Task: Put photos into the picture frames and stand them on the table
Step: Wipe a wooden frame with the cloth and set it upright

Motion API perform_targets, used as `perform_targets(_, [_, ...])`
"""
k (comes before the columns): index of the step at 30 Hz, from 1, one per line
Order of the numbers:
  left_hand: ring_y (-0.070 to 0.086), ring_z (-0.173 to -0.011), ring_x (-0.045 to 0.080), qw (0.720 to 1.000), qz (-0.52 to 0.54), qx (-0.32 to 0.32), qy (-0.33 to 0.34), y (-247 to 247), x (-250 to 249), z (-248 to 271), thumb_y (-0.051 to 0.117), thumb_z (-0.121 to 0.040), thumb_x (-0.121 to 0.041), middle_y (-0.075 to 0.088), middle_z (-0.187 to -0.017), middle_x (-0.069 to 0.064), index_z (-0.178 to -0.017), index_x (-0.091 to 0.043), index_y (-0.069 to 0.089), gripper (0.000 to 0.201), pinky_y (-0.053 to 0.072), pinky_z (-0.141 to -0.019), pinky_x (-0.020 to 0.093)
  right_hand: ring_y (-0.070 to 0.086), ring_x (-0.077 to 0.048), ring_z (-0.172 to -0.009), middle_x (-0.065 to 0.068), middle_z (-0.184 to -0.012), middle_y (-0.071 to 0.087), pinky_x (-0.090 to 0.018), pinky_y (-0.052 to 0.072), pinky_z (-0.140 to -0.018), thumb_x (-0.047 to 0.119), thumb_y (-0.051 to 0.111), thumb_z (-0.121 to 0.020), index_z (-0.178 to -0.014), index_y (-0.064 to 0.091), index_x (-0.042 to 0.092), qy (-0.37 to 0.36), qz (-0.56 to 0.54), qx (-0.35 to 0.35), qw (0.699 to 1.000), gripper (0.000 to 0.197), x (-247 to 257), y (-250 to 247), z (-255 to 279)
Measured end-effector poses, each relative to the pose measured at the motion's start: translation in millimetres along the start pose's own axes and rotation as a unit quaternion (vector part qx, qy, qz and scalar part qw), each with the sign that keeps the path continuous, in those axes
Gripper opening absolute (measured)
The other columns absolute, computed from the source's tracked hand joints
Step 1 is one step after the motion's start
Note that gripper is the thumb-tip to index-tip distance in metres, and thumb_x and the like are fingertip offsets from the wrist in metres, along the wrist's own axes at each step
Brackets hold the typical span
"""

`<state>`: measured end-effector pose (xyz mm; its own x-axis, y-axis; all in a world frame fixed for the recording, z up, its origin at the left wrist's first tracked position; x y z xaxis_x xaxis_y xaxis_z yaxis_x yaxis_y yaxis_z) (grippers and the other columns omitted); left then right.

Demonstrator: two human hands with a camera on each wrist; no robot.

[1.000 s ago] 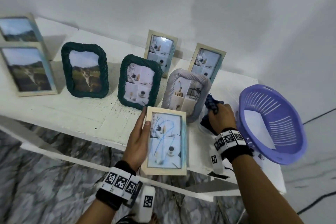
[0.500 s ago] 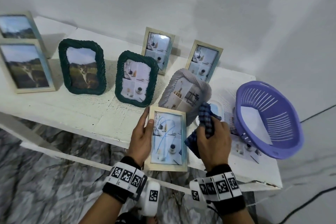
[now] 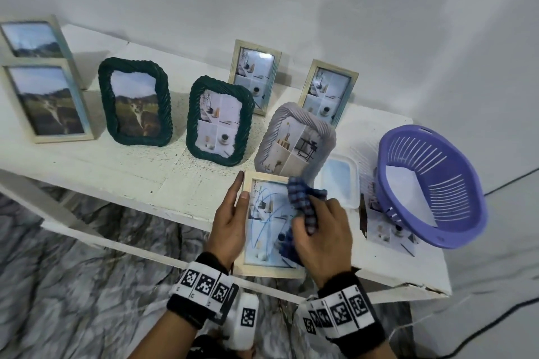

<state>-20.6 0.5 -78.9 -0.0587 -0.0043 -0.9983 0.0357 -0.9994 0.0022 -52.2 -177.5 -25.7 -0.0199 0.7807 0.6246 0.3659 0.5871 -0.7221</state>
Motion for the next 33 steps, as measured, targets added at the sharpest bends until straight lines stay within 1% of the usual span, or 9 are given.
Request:
perform_targets(5, [0.037, -0.127, -0.020, 0.998, -0.008, 0.021, 0.050, 10, -24, 7, 0.038, -0.104, -0.019, 0.041, -0.141, -0.025, -0.148, -0.023, 0.033, 0.045, 0.029, -0.104, 0.004, 0.053, -0.026, -0.094, -0.009, -0.105, 0.058, -0.038, 0.047, -0.082, 0.034, 0.043, -0.084, -0.122, 0.064, 0.013, -0.053, -0.010, 0.059, 0.997, 0.048, 20, 22, -4])
perform_targets(9, [0.040, -0.135, -0.002, 0.998, 0.002, 0.019, 0.065, 4, -24, 7, 0.036, -0.101, -0.026, 0.046, -0.146, -0.012, -0.148, -0.018, 0.036, 0.048, 0.031, -0.111, 0.016, 0.052, -0.025, -0.089, -0.004, -0.097, 0.054, -0.038, 0.048, -0.076, 0.031, 0.049, -0.081, -0.120, 0.066, 0.013, -0.131, -0.044, 0.126, 0.982, 0.046, 39, 19, 6])
perform_targets(14, [0.037, -0.131, -0.014, 0.997, -0.027, 0.017, 0.070, -4, -24, 13, 0.037, -0.104, -0.018, 0.043, -0.144, -0.019, -0.147, -0.021, 0.038, 0.042, 0.029, -0.104, 0.004, 0.049, -0.024, -0.081, -0.005, -0.092, 0.055, -0.038, 0.046, -0.067, 0.028, 0.053, -0.076, -0.111, 0.070, 0.017, -0.216, 0.089, 0.131, 0.964, 0.040, 24, 1, 13])
perform_targets(19, [0.042, -0.134, -0.002, 0.998, 0.004, 0.013, 0.059, 4, -28, 10, 0.037, -0.104, -0.023, 0.046, -0.147, -0.006, -0.148, -0.022, 0.037, 0.044, 0.034, -0.113, 0.023, 0.047, -0.025, -0.080, -0.006, -0.091, 0.054, -0.040, 0.045, -0.067, 0.027, 0.051, -0.080, -0.112, 0.068, 0.014, -0.140, 0.068, 0.068, 0.986, 0.039, 37, 3, -7])
perform_targets(22, [0.045, -0.135, 0.012, 0.998, 0.034, -0.011, 0.048, -6, -24, 8, 0.039, -0.105, -0.022, 0.049, -0.146, 0.011, -0.146, -0.022, 0.040, 0.041, 0.034, -0.115, 0.034, 0.048, -0.024, -0.084, -0.004, -0.093, 0.053, -0.035, 0.042, -0.070, 0.031, 0.052, -0.080, -0.114, 0.069, 0.018, -0.219, 0.046, 0.159, 0.962, 0.040, 51, 8, 19])
perform_targets(24, [0.045, -0.136, 0.014, 0.998, 0.043, -0.022, 0.045, -15, -21, 8, 0.042, -0.103, -0.030, 0.051, -0.145, 0.002, -0.145, -0.024, 0.043, 0.043, 0.034, -0.115, 0.043, 0.049, -0.023, -0.082, -0.002, -0.088, 0.052, -0.033, 0.039, -0.067, 0.033, 0.054, -0.079, -0.111, 0.071, 0.021, -0.266, 0.047, 0.209, 0.940, 0.038, 49, 3, 34])
perform_targets(29, [0.041, -0.124, -0.019, 0.997, 0.000, -0.007, 0.071, -11, -28, 12, 0.037, -0.104, -0.014, 0.047, -0.136, -0.023, -0.145, -0.018, 0.037, 0.041, 0.032, -0.101, 0.004, 0.047, -0.023, -0.076, -0.003, -0.086, 0.054, -0.035, 0.042, -0.064, 0.032, 0.051, -0.077, -0.104, 0.072, 0.019, -0.212, 0.138, 0.115, 0.961, 0.036, 27, -7, 7])
perform_targets(31, [0.042, -0.124, -0.018, 0.998, 0.002, 0.002, 0.062, -2, -29, 11, 0.037, -0.104, -0.013, 0.046, -0.138, -0.021, -0.145, -0.019, 0.037, 0.041, 0.034, -0.100, 0.004, 0.049, -0.025, -0.076, -0.006, -0.090, 0.056, -0.039, 0.045, -0.064, 0.030, 0.050, -0.079, -0.106, 0.070, 0.015, -0.155, 0.132, 0.078, 0.976, 0.037, 33, -5, -5])
perform_targets(33, [0.044, -0.132, -0.002, 0.998, 0.028, -0.010, 0.048, -3, -28, 9, 0.038, -0.104, -0.016, 0.047, -0.144, -0.012, -0.143, -0.025, 0.041, 0.040, 0.037, -0.109, 0.017, 0.049, -0.026, -0.079, -0.007, -0.096, 0.057, -0.040, 0.045, -0.066, 0.029, 0.050, -0.079, -0.110, 0.069, 0.015, -0.168, 0.112, 0.084, 0.976, 0.038, 49, 0, 3])
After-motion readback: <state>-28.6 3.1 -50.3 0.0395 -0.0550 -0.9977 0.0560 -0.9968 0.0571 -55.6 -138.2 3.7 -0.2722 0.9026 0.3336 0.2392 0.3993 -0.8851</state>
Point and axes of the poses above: each hand's wrist, its own z-axis away from the middle knuckle, its own y-axis out of the palm, x = y × z, the point moved 6 cm from there along -z, towards the middle knuckle
